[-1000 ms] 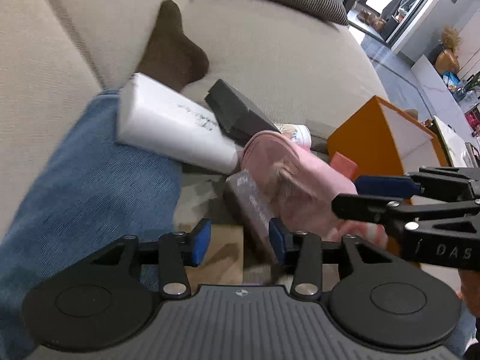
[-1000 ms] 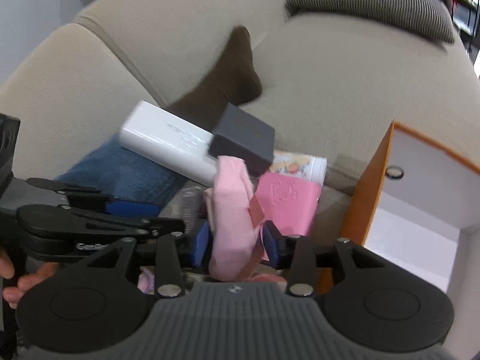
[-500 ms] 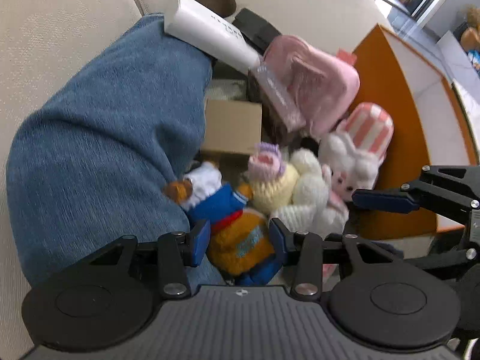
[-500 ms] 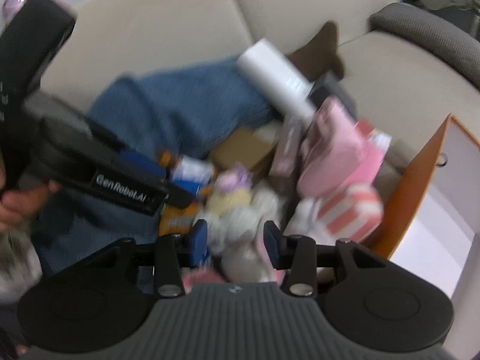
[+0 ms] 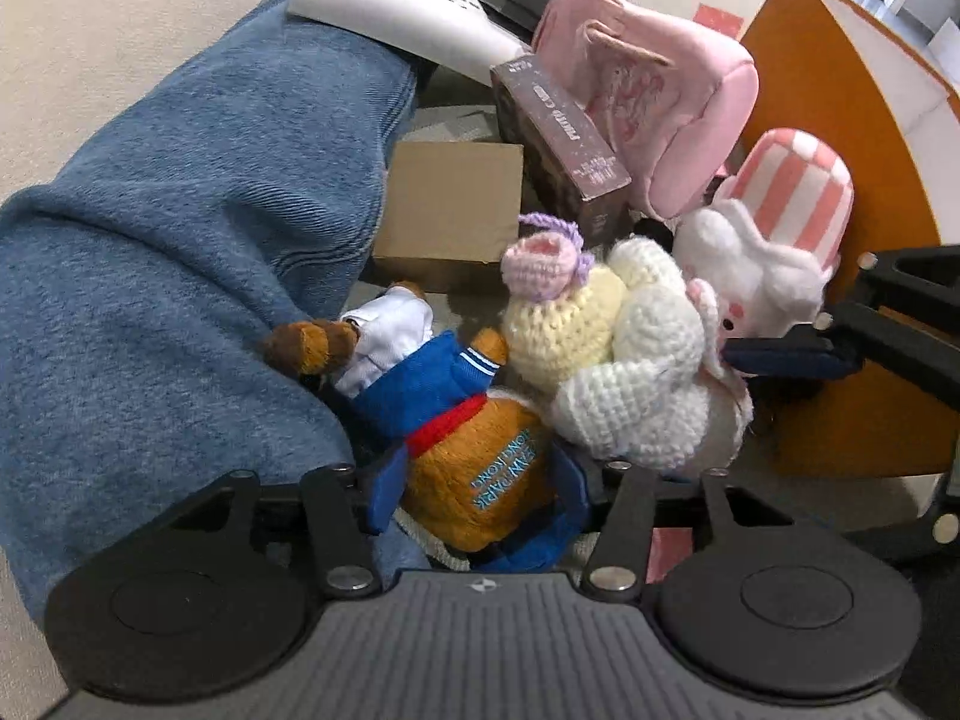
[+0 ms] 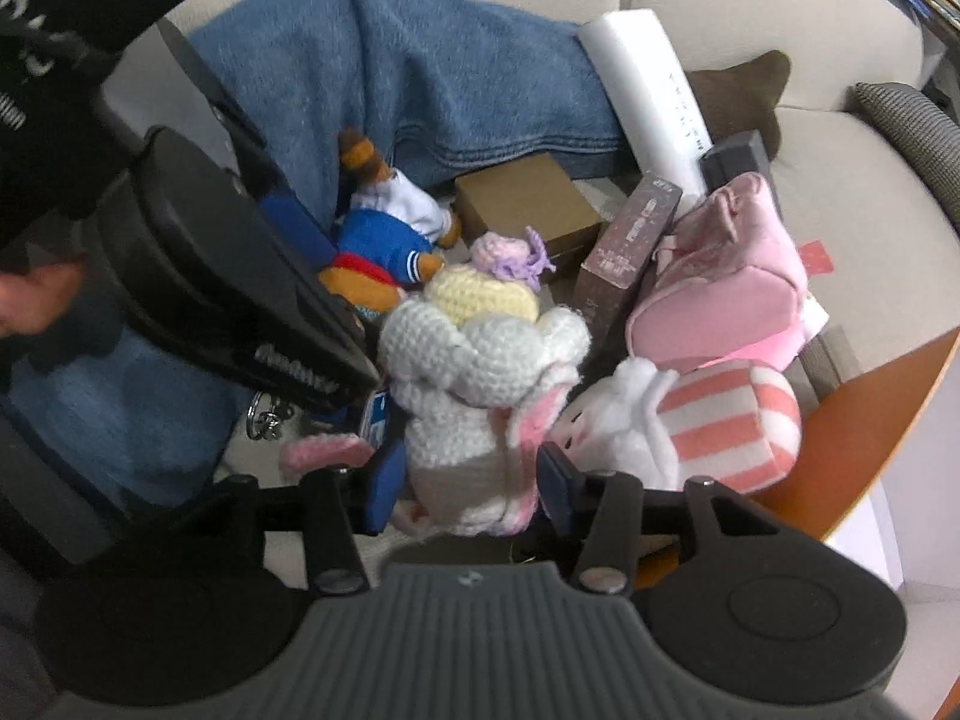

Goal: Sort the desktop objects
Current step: 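Grasp the white crochet doll with the right gripper while the left grasps the orange bear plush, then lift the crochet doll with the right gripper while the left carries the bear plush toward the box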

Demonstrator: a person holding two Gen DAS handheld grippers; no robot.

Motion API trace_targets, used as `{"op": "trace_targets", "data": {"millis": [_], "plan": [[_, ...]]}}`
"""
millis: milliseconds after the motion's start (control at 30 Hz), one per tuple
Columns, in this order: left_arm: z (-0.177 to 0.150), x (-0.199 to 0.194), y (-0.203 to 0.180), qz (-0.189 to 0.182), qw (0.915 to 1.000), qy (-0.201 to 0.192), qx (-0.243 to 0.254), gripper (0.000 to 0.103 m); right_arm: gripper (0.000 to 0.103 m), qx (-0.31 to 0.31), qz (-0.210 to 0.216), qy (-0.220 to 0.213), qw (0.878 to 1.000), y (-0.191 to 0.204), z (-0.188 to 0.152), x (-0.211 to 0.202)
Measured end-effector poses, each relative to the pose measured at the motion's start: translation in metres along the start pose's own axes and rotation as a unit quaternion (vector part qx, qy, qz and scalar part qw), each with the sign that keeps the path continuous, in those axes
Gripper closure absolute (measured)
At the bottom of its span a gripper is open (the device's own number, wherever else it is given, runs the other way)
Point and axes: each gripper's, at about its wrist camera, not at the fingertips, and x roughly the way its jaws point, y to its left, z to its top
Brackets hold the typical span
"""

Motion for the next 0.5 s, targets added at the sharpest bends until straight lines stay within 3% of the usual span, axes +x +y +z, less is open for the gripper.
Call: {"op": "trace_targets", "data": {"millis": [200,367,500], "plan": [[0.003,0.007,-0.004,0.001,1.0,-0.002,0.005,0.037,0.04,0.003,-0.001,0.008,1.0,0.001,0.005,0.015],[0.004,0.01,-0.006,0.002,1.0,-0.005,0.004,0.035,0.04,0.017,-0.031,0.014,0.999,0.009,0.009,0.025],[0.003,0.005,0.0,-0.015,0.9998,-0.015,0.002,0.035,0.055,0.03,-0.061,0.006,0.998,0.014,0.006,0.025]]}}
